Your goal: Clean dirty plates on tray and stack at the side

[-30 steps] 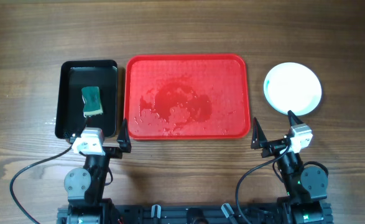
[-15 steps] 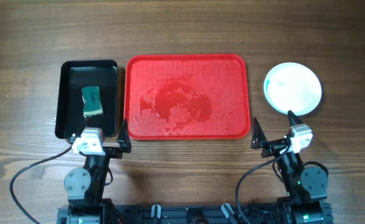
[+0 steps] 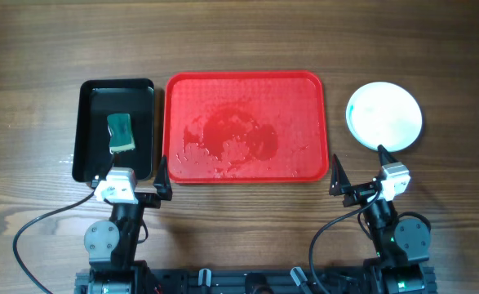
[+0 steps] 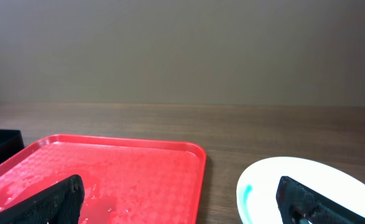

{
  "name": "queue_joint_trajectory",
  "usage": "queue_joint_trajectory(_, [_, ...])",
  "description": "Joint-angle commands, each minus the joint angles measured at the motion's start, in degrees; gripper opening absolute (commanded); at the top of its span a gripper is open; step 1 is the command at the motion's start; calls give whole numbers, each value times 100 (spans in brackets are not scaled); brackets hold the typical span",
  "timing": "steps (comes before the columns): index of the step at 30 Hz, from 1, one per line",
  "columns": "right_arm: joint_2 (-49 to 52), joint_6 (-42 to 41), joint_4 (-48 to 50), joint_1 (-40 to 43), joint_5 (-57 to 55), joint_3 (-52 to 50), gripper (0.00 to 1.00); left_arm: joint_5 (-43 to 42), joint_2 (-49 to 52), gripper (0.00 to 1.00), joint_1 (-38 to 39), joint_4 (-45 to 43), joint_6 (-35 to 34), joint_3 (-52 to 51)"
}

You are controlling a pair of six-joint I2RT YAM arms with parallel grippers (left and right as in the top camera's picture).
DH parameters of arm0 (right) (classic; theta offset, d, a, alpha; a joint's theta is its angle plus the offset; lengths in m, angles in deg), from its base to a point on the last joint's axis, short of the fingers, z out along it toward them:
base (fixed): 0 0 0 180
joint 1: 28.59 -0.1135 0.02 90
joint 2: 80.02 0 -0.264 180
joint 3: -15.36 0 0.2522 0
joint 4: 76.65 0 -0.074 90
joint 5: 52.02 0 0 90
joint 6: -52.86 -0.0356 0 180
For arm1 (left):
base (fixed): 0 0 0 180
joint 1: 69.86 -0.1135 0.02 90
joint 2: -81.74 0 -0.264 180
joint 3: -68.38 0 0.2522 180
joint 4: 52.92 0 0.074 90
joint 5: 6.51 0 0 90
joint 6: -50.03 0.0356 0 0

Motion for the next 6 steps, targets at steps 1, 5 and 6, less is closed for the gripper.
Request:
queue_joint_trajectory(1, [-46,-61,17,24,90,-9,100,74,-57,100,26,13,-15,-37])
queue_joint_trajectory(5, [-46,-63,17,24,90,-9,100,74,-57,100,26,15,-15,-37])
queue_joint_trajectory(6, [-46,-61,17,24,90,-9,100,74,-57,100,26,13,-15,-37])
